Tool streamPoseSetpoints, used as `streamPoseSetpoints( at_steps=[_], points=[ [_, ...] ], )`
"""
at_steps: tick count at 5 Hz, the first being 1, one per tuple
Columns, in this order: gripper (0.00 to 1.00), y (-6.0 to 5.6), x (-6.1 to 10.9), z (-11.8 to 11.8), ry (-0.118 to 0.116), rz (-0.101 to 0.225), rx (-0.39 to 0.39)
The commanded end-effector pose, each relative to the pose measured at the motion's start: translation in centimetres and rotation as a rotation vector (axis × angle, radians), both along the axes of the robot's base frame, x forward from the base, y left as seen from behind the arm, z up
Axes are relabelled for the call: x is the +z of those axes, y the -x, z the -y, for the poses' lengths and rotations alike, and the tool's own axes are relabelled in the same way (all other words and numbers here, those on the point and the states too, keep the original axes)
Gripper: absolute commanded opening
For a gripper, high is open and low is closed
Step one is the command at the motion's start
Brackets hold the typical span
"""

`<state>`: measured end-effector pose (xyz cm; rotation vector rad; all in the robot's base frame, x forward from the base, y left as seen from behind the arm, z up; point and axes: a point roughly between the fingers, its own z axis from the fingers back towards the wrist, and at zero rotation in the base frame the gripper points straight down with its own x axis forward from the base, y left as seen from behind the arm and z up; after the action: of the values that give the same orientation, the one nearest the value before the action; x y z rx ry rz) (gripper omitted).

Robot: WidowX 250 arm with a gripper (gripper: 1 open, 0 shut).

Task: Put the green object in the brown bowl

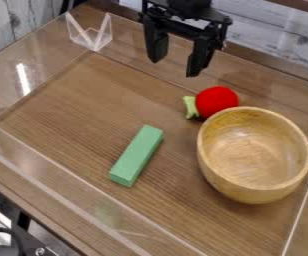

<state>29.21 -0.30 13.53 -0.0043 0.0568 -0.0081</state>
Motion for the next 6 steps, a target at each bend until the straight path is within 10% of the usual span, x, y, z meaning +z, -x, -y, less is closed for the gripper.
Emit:
streamPoseSetpoints(
  at_steps=[1,3,6],
  points=[
    [1.00,1.0,-1.0,0.1,0.002,-0.026,-0.002],
    [1.00,5.2,-4.5,-0.6,-0.019,-0.012,-0.052],
    [1.00,5.1,-7.4,-2.0,-0.030,0.052,-0.108]
  ],
)
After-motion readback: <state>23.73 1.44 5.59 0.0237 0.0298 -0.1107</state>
